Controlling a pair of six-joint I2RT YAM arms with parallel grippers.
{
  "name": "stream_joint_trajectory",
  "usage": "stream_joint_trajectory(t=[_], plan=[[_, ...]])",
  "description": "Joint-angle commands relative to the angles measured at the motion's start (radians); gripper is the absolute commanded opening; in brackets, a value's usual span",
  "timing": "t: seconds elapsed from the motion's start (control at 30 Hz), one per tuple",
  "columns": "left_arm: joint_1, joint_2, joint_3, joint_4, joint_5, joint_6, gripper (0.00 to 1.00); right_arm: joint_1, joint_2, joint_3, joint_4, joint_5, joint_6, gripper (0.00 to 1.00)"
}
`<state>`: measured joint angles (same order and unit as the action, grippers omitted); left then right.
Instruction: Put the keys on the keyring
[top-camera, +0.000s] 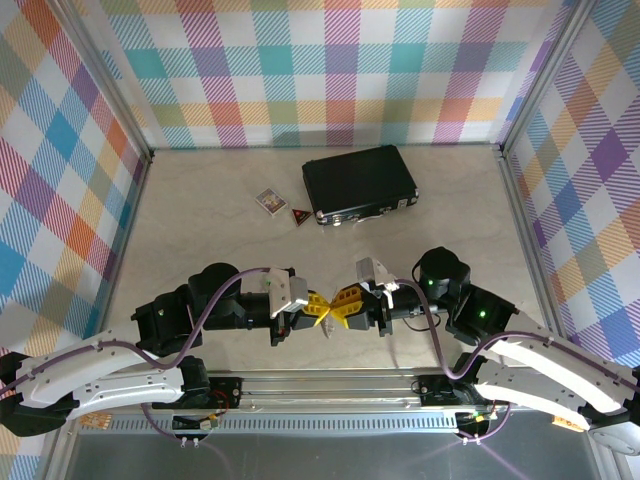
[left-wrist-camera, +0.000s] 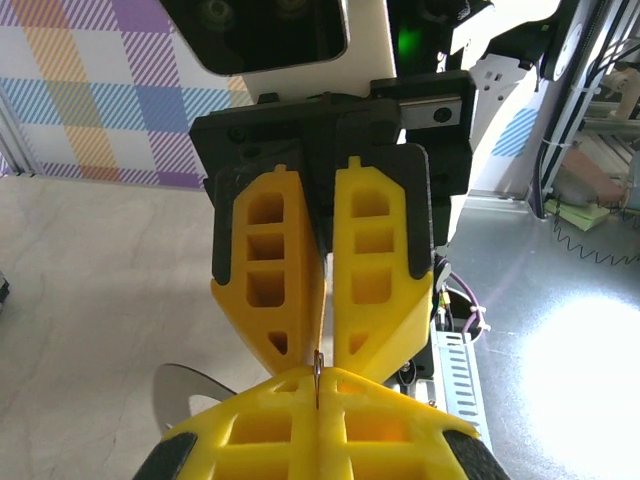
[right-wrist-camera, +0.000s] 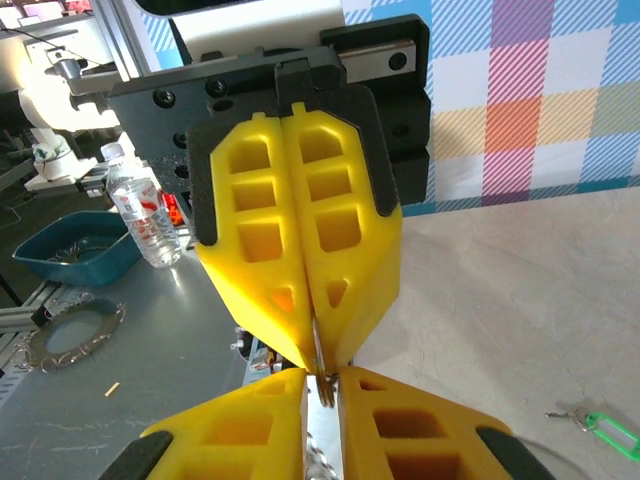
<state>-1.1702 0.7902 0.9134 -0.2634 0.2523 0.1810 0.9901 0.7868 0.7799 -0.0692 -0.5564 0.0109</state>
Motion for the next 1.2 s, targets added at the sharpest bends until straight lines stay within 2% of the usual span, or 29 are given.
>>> stream_joint_trajectory(t=[0.0, 0.07, 0.23, 0.47, 0.8, 1.0, 1.17], plan=[[-0.01, -0.01, 0.015, 0.02, -0.005, 0.013, 0.0, 0.008, -0.003, 0.005, 0.044, 0.006, 0.005, 0.16], [-0.011, -0.012, 0.013, 0.021, -0.005, 0.012, 0.0, 0.01, 0.001, 0.004, 0.048, 0.011, 0.007, 0.14], [-0.011, -0.009, 0.015, 0.022, -0.002, 0.012, 0.0, 0.01, 0.002, 0.007, 0.041, 0.021, 0.006, 0.01], [-0.01, -0.009, 0.012, 0.014, -0.002, 0.011, 0.0, 0.011, -0.011, 0.001, 0.035, 0.06, -0.002, 0.0], [-0.011, -0.151, -0.082, 0.043, -0.056, -0.087, 0.36, 0.011, -0.024, -0.024, 0.078, 0.07, -0.011, 0.0], [-0.011, -0.211, -0.094, 0.016, -0.081, -0.108, 0.38, 0.011, 0.001, -0.026, 0.129, 0.034, -0.008, 0.0], [-0.011, -0.213, -0.089, 0.02, -0.053, -0.117, 0.37, 0.011, 0.024, -0.025, 0.181, -0.026, -0.002, 0.0]])
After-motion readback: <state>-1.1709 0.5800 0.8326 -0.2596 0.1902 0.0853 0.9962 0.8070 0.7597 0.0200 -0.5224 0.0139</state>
